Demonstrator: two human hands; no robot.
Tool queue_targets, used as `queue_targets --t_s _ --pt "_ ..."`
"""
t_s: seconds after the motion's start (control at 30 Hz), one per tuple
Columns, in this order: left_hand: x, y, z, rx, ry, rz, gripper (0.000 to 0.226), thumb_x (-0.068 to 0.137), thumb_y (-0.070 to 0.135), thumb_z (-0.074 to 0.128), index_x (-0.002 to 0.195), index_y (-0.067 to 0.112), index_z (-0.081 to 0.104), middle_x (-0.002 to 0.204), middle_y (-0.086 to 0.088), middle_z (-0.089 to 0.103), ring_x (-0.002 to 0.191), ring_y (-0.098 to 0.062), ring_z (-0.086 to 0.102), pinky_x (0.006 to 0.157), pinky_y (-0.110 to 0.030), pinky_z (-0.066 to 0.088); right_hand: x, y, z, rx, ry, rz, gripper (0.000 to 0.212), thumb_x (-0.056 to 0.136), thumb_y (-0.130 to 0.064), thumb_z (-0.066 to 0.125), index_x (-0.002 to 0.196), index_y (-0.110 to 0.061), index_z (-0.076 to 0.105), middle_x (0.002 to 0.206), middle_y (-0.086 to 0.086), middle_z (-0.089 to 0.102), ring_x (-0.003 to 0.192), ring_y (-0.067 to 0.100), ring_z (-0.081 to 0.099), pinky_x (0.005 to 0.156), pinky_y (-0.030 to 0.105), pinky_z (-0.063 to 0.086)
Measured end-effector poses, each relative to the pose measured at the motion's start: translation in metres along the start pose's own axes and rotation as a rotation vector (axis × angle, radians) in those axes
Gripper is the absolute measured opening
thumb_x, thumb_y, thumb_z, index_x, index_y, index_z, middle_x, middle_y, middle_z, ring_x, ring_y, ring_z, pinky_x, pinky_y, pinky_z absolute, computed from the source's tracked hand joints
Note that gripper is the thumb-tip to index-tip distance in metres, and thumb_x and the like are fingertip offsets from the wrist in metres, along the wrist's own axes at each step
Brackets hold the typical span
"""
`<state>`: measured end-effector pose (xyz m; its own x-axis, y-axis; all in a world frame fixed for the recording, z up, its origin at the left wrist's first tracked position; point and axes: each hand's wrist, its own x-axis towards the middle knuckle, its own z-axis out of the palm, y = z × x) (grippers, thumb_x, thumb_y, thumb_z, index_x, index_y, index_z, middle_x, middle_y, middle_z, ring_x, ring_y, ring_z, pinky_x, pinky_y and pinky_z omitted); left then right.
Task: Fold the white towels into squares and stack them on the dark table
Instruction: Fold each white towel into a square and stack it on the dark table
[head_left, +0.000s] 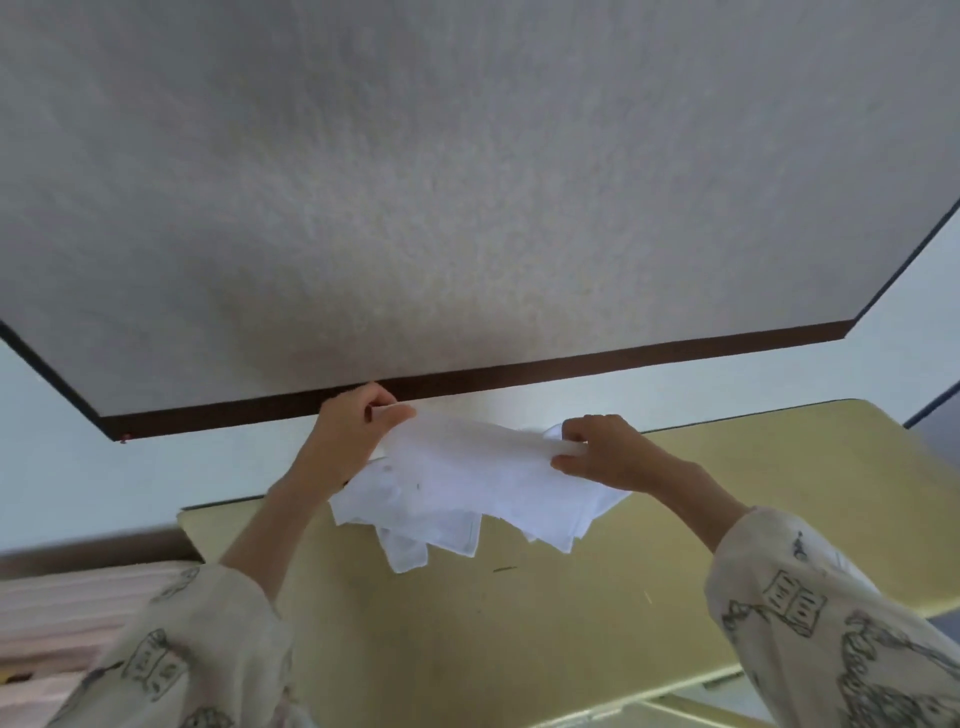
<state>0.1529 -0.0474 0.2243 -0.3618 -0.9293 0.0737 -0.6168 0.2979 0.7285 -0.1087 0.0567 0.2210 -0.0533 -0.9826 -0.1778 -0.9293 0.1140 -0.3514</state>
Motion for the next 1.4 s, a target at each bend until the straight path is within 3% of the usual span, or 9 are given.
queue_targets --t_s 0.2,0.3,0.53,0.7,0.83,1.0,1.13,1.23,1.4 --pt "-0.039 0.003 0.011 0.056 0.02 -0.012 0.008 0.09 0.018 0.056 0.089 0.017 0.064 0.08 0.009 0.06 0.077 -0.009 0.053 0.067 -0.011 0.037 -0.019 0.017 0.003 0.088 -0.079 0.005 0.015 0.086 -0.026 0.059 0.078 -0.028 0.046 0.081 -0.005 0.051 0.079 0.015 0.045 0.065 0.023 0.034" --pt "-0.055 0.0 0.01 0.062 -0.018 -0.048 0.015 0.09 0.012 0.055 0.097 0.013 0.068 0.084 0.005 0.064 0.082 -0.015 0.06 0.079 -0.023 0.047 -0.025 0.018 0.006 0.125 -0.158 0.018 0.031 0.088 -0.022 0.058 0.062 -0.023 0.041 0.068 -0.007 0.039 0.065 0.009 0.037 0.053 0.017 0.026" --pt "-0.082 -0.023 0.007 0.016 -0.183 -0.173 0.005 0.083 0.012 0.067 0.083 0.016 0.065 0.072 0.002 0.065 0.058 -0.008 0.06 0.058 -0.011 0.047 -0.038 0.023 0.016 0.296 -0.374 0.064 0.022 0.088 -0.025 0.061 0.069 -0.019 0.051 0.072 0.0 0.047 0.06 0.011 0.043 0.059 0.019 0.034" --pt "-0.09 -0.045 0.013 -0.097 -0.307 -0.274 0.012 0.079 0.01 0.07 0.072 0.019 0.066 0.069 -0.001 0.066 0.059 -0.011 0.062 0.06 -0.016 0.054 -0.039 0.026 0.035 0.275 -0.53 0.107 0.023 0.086 -0.026 0.063 0.071 -0.012 0.053 0.065 -0.004 0.044 0.058 0.01 0.04 0.057 0.018 0.03" --pt "-0.078 -0.066 0.03 0.015 -0.28 -0.324 0.008 0.08 0.017 0.07 0.084 0.01 0.07 0.068 -0.001 0.062 0.062 -0.014 0.057 0.064 -0.024 0.051 -0.018 0.024 0.062 0.33 -0.402 0.154 0.007 0.086 -0.021 0.063 0.083 -0.017 0.059 0.075 -0.006 0.053 0.065 0.009 0.048 0.056 0.014 0.035" --pt "-0.057 -0.094 0.064 0.131 -0.124 -0.353 0.019 0.084 0.026 0.066 0.096 0.012 0.072 0.071 0.004 0.062 0.067 -0.01 0.056 0.069 -0.02 0.04 0.014 0.036 0.11 0.268 -0.053 0.212 0.019 0.087 -0.018 0.062 0.102 -0.008 0.069 0.1 0.003 0.055 0.098 0.02 0.057 0.075 0.021 0.037" --pt "-0.056 -0.125 0.1 -0.032 -0.083 -0.436 0.016 0.086 0.019 0.063 0.09 0.006 0.071 0.059 0.008 0.062 0.047 0.007 0.056 0.053 -0.002 0.04 0.022 0.046 0.155 0.115 0.067 0.267 0.019 0.09 -0.029 0.058 0.101 -0.024 0.072 0.09 -0.001 0.053 0.094 0.021 0.059 0.07 0.026 0.038" --pt "-0.072 -0.149 0.128 -0.214 -0.081 -0.582 0.024 0.087 0.023 0.062 0.086 0.001 0.072 0.061 0.011 0.066 0.05 0.003 0.059 0.054 -0.007 0.044 0.016 0.053 0.187 0.088 0.033 0.331 0.022 0.092 -0.032 0.054 0.106 -0.027 0.071 0.09 0.007 0.071 0.089 0.029 0.064 0.071 0.031 0.046" --pt "-0.115 -0.182 0.156 -0.435 -0.114 -0.852 0.019 0.087 0.009 0.061 0.1 -0.003 0.067 0.059 0.004 0.069 0.051 0.001 0.061 0.053 -0.011 0.049 -0.014 0.063 0.239 0.383 0.036 0.437 0.019 0.087 -0.017 0.061 0.102 -0.015 0.073 0.097 0.01 0.073 0.092 0.025 0.068 0.078 0.023 0.045"
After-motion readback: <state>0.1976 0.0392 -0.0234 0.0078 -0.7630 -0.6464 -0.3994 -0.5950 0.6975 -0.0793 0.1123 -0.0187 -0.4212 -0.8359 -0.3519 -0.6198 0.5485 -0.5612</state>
